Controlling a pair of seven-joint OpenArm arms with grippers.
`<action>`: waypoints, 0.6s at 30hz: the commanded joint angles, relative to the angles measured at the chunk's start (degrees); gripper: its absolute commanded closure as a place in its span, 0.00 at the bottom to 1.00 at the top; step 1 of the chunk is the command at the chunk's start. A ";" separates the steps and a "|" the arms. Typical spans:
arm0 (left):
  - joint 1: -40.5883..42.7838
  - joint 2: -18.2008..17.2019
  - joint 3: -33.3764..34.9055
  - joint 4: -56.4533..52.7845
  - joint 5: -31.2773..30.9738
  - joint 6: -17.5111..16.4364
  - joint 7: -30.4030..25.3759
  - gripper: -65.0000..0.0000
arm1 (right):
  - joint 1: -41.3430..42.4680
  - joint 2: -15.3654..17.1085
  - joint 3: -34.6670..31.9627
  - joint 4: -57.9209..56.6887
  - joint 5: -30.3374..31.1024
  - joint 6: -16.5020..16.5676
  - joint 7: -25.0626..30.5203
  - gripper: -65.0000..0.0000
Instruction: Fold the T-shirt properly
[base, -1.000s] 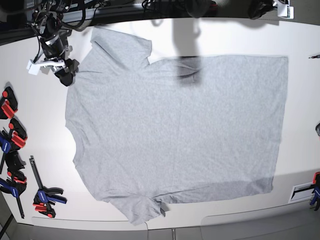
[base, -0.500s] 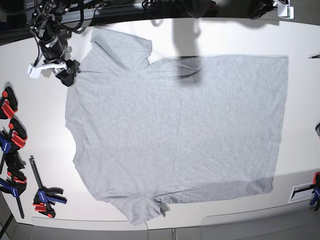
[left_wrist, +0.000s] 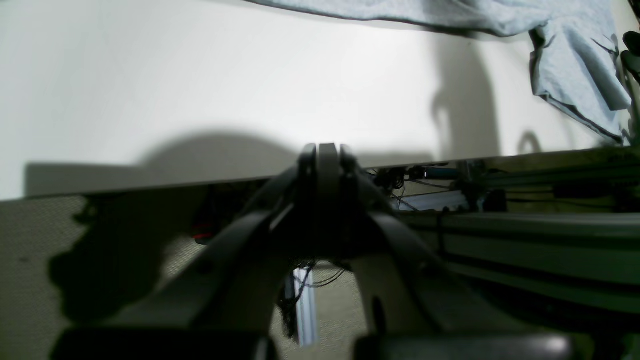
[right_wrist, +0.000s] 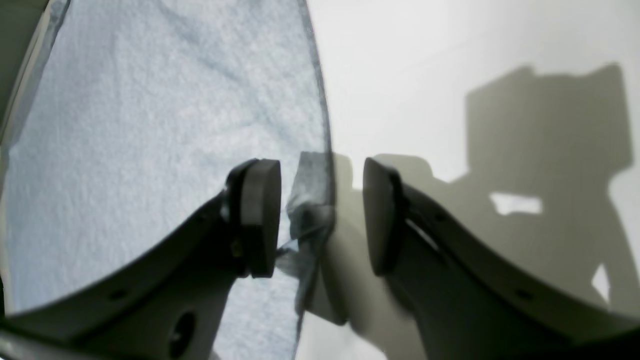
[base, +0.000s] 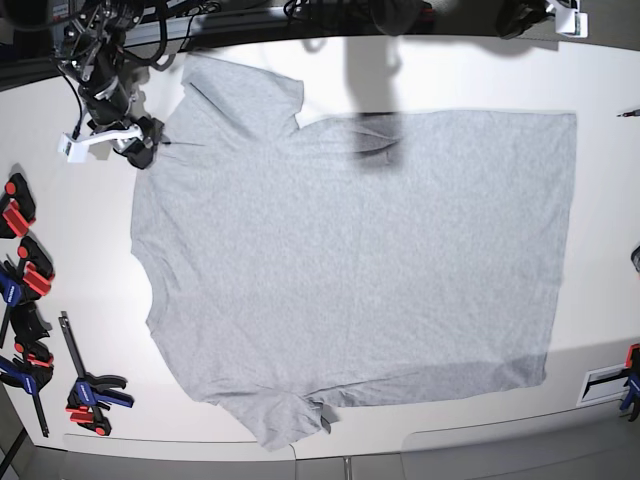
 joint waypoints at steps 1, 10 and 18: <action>0.94 -0.37 -0.42 0.72 -1.64 -0.68 -1.09 1.00 | -0.61 -0.28 -1.86 -0.35 -2.60 -1.70 -4.37 0.59; 0.96 -0.35 -0.42 0.72 -1.66 -0.68 -1.09 1.00 | -0.61 -1.31 -12.20 -0.35 -5.31 -1.79 -2.14 0.59; 0.68 -0.37 -0.42 0.72 -1.66 -0.68 -1.14 0.76 | -0.63 -1.88 -12.09 -0.35 -5.60 -1.79 -0.61 0.59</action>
